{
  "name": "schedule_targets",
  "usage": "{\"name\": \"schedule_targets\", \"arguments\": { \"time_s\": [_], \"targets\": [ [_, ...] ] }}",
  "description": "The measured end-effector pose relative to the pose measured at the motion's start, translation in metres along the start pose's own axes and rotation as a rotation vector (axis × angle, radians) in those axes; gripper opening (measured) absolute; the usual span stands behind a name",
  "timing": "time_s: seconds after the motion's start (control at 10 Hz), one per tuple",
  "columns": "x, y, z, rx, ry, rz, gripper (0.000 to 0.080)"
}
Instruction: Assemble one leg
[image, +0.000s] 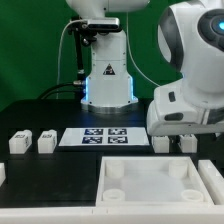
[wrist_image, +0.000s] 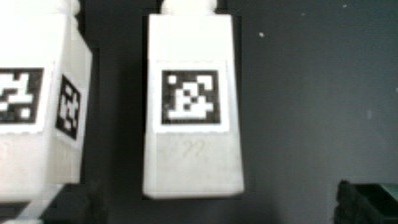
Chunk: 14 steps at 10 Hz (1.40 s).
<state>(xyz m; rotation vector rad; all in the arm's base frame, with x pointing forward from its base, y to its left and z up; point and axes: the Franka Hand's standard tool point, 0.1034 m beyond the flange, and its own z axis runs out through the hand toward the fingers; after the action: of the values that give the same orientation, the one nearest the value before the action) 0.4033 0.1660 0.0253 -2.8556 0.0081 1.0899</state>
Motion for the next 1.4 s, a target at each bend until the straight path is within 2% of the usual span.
{"name": "schedule_targets", "arguments": {
  "time_s": [0.3, 0.8, 1.2, 1.3, 1.4],
  "targets": [
    [0.003, -0.002, 0.001, 0.001, -0.023, -0.004, 0.0649],
    [-0.001, -0.009, 0.024, -0.018, -0.063, -0.001, 0.0649],
    [-0.001, -0.005, 0.027, -0.018, -0.07, 0.005, 0.0649],
    [-0.001, -0.005, 0.027, -0.018, -0.07, 0.004, 0.0537],
    [-0.001, -0.005, 0.027, -0.018, -0.07, 0.004, 0.0537]
  ]
}}
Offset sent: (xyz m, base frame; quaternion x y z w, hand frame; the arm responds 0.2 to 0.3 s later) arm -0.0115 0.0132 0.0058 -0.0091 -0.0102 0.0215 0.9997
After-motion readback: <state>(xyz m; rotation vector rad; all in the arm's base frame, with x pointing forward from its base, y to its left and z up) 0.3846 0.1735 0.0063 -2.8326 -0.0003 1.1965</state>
